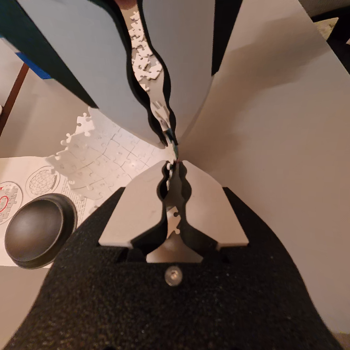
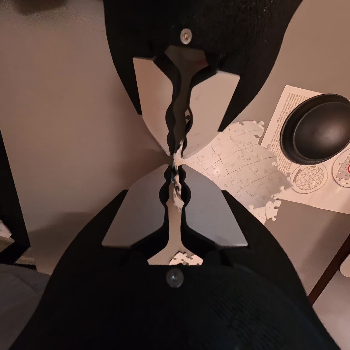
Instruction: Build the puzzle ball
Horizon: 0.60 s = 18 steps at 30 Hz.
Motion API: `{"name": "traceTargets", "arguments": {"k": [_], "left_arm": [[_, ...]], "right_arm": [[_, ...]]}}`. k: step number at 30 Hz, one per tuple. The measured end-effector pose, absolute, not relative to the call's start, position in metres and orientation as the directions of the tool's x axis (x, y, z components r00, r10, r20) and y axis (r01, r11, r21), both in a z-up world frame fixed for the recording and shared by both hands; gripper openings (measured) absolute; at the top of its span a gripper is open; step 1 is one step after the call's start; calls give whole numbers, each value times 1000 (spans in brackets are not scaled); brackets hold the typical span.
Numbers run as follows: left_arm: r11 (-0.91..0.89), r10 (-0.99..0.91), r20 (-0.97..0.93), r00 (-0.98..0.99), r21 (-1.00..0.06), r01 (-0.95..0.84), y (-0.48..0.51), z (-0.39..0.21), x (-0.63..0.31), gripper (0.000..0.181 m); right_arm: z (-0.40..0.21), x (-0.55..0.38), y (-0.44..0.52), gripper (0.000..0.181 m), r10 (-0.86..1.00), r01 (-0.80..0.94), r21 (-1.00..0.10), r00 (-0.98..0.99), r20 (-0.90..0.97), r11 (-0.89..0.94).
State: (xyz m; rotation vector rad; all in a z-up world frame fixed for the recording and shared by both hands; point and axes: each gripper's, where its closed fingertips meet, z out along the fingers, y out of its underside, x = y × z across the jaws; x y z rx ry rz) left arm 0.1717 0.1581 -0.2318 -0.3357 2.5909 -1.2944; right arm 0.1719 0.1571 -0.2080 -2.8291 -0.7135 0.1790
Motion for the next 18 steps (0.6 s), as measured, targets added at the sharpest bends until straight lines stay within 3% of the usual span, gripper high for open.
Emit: {"name": "traceTargets", "arguments": {"k": [18], "left_arm": [[603, -322, -149, -935, -794, -81, 158, -230, 177, 12]], "right_arm": [[-200, 172, 151, 4, 470, 421, -315, 878, -96, -851]]}}
